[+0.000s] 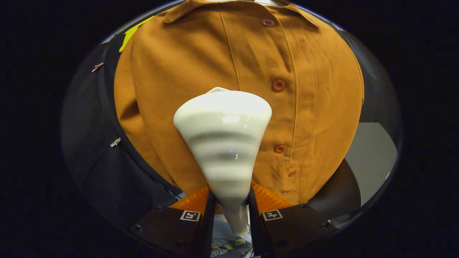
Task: Iron the clothes twice with a garment steamer, once on the left side and once on the right side.
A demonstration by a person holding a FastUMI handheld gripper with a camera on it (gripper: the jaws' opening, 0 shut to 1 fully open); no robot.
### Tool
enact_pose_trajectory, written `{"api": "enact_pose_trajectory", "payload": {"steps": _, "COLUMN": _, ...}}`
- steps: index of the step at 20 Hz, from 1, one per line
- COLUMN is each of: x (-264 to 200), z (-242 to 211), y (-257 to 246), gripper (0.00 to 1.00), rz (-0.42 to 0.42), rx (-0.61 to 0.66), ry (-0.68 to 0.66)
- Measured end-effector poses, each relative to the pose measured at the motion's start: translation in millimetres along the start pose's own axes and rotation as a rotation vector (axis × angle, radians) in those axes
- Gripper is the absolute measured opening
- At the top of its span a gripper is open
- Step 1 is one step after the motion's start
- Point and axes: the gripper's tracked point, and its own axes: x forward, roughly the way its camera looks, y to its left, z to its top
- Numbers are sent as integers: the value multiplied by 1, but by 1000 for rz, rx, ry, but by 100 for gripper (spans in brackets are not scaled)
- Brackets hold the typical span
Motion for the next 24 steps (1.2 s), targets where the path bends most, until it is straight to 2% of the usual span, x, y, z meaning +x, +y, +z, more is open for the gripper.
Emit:
{"api": "enact_pose_trajectory", "payload": {"steps": 12, "x": 23, "z": -88, "y": -16, "gripper": 47, "rz": -9, "rx": 7, "ry": 220}}
{"api": "enact_pose_trajectory", "payload": {"steps": 17, "x": 1, "z": -54, "y": -31, "gripper": 47, "rz": -30, "rx": -26, "ry": 130}}
{"api": "enact_pose_trajectory", "payload": {"steps": 19, "x": -12, "z": -32, "y": -32, "gripper": 47, "rz": -24, "rx": -30, "ry": 72}}
{"api": "enact_pose_trajectory", "payload": {"steps": 24, "x": -26, "z": -18, "y": -20, "gripper": 47, "rz": 11, "rx": -60, "ry": -21}}
